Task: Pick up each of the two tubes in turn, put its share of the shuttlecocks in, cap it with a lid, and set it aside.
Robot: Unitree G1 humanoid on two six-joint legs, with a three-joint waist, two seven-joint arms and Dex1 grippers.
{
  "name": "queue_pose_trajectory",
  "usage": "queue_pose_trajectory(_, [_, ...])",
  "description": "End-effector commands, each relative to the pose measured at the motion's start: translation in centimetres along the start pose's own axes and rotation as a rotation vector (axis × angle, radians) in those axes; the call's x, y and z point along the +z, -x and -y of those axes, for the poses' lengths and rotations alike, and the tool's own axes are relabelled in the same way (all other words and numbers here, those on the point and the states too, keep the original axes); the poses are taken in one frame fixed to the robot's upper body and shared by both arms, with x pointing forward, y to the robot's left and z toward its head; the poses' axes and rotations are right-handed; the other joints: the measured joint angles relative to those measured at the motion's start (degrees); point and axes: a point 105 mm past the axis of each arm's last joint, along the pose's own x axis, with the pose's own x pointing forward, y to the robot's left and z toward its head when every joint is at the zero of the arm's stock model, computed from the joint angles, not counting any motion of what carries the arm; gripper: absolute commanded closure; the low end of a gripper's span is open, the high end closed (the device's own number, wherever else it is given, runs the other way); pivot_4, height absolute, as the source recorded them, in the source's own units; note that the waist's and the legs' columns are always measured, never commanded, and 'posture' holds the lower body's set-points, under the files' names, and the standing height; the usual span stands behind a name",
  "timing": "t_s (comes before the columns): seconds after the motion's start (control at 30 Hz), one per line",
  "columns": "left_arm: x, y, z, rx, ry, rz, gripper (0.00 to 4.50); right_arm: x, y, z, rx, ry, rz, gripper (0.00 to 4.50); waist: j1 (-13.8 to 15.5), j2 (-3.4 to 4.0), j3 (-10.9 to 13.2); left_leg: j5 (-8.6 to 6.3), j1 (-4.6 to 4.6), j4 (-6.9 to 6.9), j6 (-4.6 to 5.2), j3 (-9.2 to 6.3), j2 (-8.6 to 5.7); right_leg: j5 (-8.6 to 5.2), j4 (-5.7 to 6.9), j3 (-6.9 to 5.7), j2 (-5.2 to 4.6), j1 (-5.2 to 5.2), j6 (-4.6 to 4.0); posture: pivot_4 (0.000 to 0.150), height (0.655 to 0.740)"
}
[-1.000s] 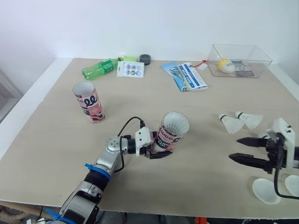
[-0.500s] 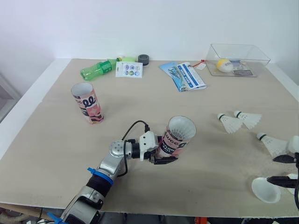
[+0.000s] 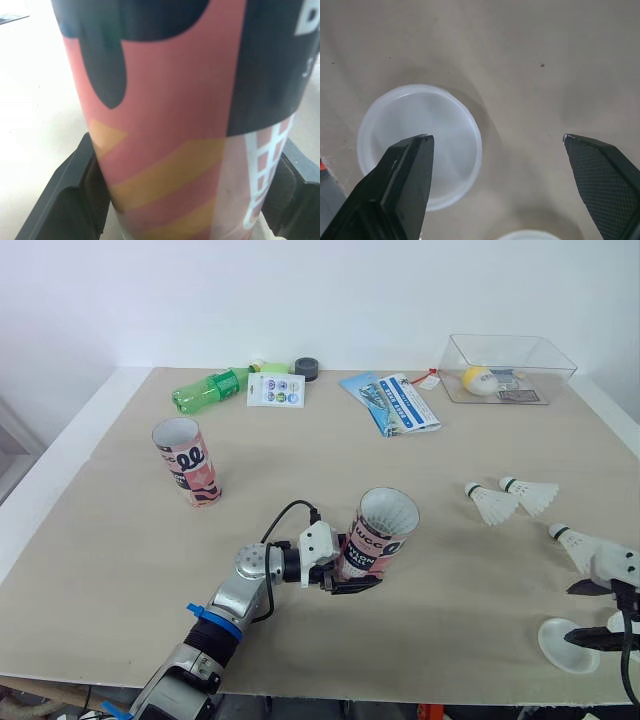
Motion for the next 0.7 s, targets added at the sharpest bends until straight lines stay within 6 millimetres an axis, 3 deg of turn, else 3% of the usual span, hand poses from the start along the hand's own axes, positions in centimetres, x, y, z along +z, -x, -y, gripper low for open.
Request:
queue_pose_trajectory(0.03, [0.2, -0.2, 0.3, -0.002, -0.002, 0.012, 1.01, 0.3, -0.3, 0.1, 0.018, 0.020, 0.003, 0.06, 0.00, 0.00, 0.00, 0.00, 0.00, 0.00, 0.00, 0.00, 0.00, 0.00, 0.00, 0.00, 0.00, 0.01, 0.00, 0.150, 0.7400])
queue_pose_trajectory(0.07, [0.2, -0.2, 0.3, -0.001, -0.002, 0.012, 1.01, 0.4, -0.5, 0.1, 0.020, 0.021, 0.007, 0.06, 0.00, 0.00, 0.00, 0.00, 0.01, 0.00, 0.00, 0.01, 0.00, 0.00, 0.00, 0.01, 0.00, 0.01, 0.00, 0.150, 0.7400])
queue_pose_trajectory(0.17, [0.1, -0.1, 0.3, 0.007, 0.001, 0.009, 1.01, 0.3, -0.9, 0.4, 0.025, 0.052, -0.013, 0.75, -0.04, 0.01, -0.01, 0.00, 0.04, 0.01, 0.00, 0.01, 0.01, 0.02, 0.00, 0.01, 0.01, 0.04, 0.01, 0.150, 0.7400])
queue_pose_trajectory(0.43, [-0.4, 0.0, 0.3, 0.020, 0.003, 0.006, 1.01, 0.5, -1.3, 0.5, 0.051, 0.092, -0.029, 4.44, -0.10, 0.00, -0.08, 0.00, 0.11, 0.00, 0.00, 0.03, 0.03, 0.03, 0.00, 0.02, 0.02, 0.10, 0.00, 0.150, 0.7400])
queue_pose_trajectory(0.7, [-0.5, 0.1, 0.0, 0.025, -0.004, -0.002, 1.01, 1.4, -1.5, 0.4, 0.056, 0.140, -0.011, 4.44, -0.10, -0.02, -0.09, 0.00, 0.15, 0.13, 0.00, 0.09, 0.04, 0.12, 0.00, 0.05, 0.01, 0.14, 0.03, 0.150, 0.7400])
